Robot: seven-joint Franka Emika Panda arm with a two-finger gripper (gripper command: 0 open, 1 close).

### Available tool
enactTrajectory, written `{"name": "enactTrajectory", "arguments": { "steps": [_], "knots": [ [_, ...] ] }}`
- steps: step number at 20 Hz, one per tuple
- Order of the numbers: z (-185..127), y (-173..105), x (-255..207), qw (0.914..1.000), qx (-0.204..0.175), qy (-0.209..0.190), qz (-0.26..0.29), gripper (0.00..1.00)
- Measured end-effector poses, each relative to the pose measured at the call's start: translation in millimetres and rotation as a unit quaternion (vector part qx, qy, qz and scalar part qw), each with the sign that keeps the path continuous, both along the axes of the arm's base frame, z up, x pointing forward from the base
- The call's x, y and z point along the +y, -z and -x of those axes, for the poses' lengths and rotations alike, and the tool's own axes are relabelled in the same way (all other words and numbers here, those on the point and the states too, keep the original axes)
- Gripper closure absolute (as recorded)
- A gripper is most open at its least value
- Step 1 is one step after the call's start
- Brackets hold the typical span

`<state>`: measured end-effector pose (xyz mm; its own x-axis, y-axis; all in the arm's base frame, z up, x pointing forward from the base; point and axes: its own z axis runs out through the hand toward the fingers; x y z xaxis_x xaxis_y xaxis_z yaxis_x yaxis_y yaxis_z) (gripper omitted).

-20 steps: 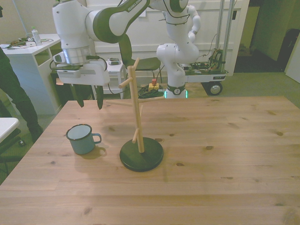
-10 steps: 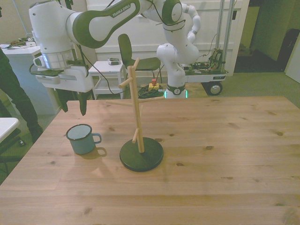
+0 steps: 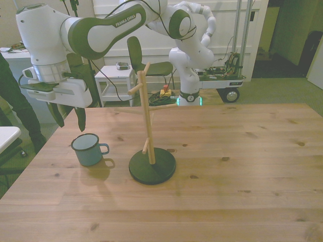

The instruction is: Hang the mug

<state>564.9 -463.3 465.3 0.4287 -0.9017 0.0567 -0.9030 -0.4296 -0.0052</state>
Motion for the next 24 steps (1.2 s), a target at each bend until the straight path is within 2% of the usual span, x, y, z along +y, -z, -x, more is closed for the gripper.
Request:
{"name": "enactTrajectory", "arguments": {
  "steps": [10, 16, 24],
  "knots": [
    [2.8, 16.0, -22.1, 0.9995, 0.016, -0.024, 0.012, 0.0],
    [-12.2, 39.1, -21.5, 0.9992, 0.018, -0.033, 0.015, 0.0],
    [-26.9, 52.3, -9.9, 0.9987, 0.016, -0.046, 0.015, 0.0]
  ]
}}
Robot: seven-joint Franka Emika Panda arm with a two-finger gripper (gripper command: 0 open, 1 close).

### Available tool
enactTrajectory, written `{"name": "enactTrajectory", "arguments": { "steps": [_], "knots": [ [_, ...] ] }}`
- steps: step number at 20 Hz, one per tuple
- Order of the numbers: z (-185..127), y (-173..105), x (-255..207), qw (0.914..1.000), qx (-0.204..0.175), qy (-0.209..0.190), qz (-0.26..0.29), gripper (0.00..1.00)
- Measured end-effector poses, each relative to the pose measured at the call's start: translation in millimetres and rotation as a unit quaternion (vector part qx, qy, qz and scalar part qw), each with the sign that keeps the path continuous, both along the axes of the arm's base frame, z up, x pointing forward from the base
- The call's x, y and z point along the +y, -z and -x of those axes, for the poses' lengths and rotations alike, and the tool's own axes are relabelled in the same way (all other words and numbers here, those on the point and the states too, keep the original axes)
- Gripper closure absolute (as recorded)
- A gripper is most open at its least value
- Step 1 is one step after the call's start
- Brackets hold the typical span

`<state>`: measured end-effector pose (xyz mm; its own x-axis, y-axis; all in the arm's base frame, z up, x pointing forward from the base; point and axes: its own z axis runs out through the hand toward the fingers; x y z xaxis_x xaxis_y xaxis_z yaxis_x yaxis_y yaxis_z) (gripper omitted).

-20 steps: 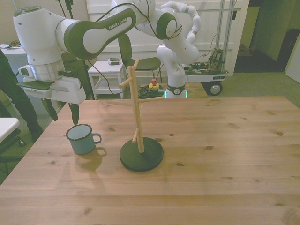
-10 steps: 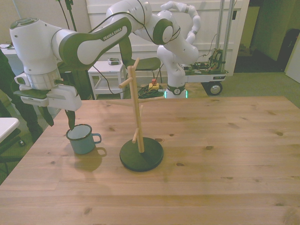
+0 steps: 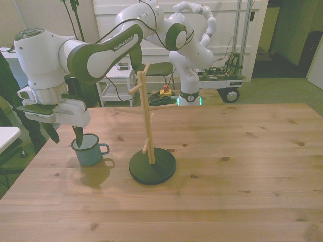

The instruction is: Hang the mug

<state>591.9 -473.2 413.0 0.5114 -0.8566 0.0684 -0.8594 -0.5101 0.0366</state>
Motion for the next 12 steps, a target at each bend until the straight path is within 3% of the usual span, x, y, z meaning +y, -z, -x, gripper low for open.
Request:
{"name": "enactTrajectory", "arguments": {
  "steps": [12],
  "knots": [
    [-15.5, 23.2, 21.1, 0.9999, 0.0, -0.015, 0.001, 0.0]
  ]
}}
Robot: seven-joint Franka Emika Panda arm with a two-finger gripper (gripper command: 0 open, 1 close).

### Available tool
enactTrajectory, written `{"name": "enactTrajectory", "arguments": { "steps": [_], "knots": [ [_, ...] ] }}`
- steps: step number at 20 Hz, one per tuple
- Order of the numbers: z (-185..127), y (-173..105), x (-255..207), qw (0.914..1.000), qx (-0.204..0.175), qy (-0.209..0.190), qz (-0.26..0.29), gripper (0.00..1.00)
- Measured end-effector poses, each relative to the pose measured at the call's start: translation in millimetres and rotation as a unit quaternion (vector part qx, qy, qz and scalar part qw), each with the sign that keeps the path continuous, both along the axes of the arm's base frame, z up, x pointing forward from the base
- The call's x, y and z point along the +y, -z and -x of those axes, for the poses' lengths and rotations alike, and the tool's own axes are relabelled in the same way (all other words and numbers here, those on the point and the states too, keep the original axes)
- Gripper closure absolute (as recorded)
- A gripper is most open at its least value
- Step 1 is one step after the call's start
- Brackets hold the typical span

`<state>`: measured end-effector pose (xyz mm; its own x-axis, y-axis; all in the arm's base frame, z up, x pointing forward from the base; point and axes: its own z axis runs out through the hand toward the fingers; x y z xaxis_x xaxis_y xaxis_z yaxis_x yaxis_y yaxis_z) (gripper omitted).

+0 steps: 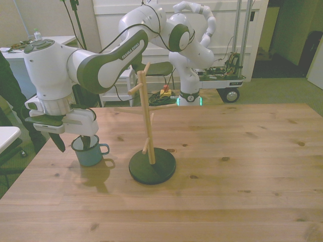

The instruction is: Hang the mug

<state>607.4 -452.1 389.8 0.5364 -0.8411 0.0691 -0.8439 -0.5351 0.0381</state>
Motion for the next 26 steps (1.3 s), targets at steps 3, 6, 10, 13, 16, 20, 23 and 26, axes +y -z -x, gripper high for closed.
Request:
{"name": "enactTrajectory", "arguments": {
  "steps": [3, 6, 10, 13, 16, 20, 23, 26],
  "knots": [
    [-3.3, 5.4, 5.9, 1.0, 0.0, -0.003, 0.0, 0.0],
    [-4.6, 4.8, 8.1, 1.0, 0.0, -0.004, 0.001, 0.0],
    [-4.4, 6.0, 8.3, 1.0, 0.0, -0.004, 0.001, 1.0],
    [-4.6, 8.5, 8.0, 1.0, -0.002, -0.004, 0.003, 1.0],
    [-4.2, 7.0, 6.2, 0.9999, -0.002, -0.008, 0.009, 1.0],
    [-6.5, -0.7, 6.1, 0.9992, 0.006, -0.027, 0.029, 1.0],
    [-11.2, -4.0, 10.7, 0.9984, 0.007, -0.04, 0.038, 1.0],
    [-14.4, -2.4, 13.8, 0.9977, 0.012, -0.05, 0.045, 1.0]
  ]
}}
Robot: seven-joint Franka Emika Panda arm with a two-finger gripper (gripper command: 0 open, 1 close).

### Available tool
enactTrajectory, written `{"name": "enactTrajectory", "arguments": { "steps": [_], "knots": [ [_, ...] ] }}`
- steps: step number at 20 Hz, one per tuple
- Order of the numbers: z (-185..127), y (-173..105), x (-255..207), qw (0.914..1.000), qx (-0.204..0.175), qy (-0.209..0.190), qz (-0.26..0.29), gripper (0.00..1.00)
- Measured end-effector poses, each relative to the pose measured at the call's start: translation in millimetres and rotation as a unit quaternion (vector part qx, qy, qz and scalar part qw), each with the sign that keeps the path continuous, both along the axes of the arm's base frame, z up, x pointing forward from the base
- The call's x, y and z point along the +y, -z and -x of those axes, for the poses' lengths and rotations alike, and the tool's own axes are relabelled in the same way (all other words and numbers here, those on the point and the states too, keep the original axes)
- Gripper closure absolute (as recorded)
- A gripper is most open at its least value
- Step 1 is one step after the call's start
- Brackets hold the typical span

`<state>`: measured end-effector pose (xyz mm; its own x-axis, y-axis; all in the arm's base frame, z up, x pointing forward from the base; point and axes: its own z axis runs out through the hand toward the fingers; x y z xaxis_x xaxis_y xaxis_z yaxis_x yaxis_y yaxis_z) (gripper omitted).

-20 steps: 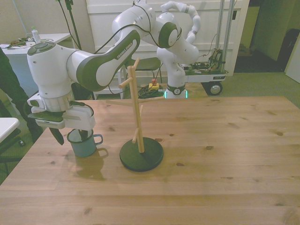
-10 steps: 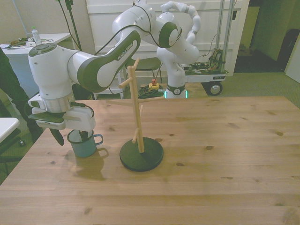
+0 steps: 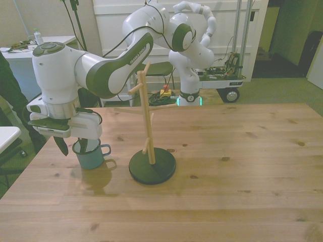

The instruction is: Hang the mug

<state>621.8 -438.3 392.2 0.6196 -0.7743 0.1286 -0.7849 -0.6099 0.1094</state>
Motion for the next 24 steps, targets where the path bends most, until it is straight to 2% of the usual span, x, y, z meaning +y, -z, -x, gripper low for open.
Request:
{"name": "enactTrajectory", "arguments": {
  "steps": [8, 17, 24],
  "knots": [
    [-1.8, 15.4, 4.4, 1.0, 0.007, -0.005, -0.001, 1.0],
    [3.2, 14.1, 2.9, 1.0, 0.002, -0.003, -0.001, 1.0],
    [45.4, 1.6, 3.5, 0.9998, -0.016, 0.0, -0.008, 1.0]
  ]
}}
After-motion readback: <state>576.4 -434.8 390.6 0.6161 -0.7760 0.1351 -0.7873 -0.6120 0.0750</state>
